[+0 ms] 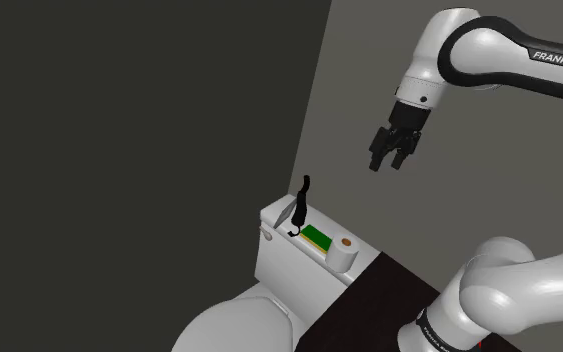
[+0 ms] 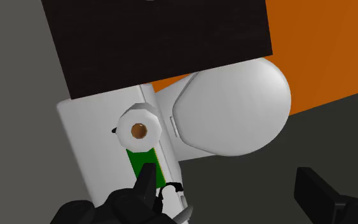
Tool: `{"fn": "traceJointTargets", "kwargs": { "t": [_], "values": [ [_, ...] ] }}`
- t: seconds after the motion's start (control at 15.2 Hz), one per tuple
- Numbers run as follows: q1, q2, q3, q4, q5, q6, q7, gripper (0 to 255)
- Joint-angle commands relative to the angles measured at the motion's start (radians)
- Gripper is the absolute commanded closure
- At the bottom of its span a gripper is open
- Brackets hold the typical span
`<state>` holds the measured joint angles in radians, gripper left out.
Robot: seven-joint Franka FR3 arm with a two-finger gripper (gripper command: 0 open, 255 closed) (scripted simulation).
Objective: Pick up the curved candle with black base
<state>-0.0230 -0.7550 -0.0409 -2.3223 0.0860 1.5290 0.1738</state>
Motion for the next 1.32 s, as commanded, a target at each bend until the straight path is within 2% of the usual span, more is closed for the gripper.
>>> {"fn": "traceJointTargets", "kwargs": {
  "t": [0.0,0.59,1.25],
  "values": [
    [0.0,0.0,0.0,0.0,0.0,0.0,0.0,0],
    [-0.028,0.308,0.004,0.058,-0.051,0.219,0.021,0],
    [-0.058,0.681,-0.007,0.24,-0.113,0.377,0.063,0]
  ]
}}
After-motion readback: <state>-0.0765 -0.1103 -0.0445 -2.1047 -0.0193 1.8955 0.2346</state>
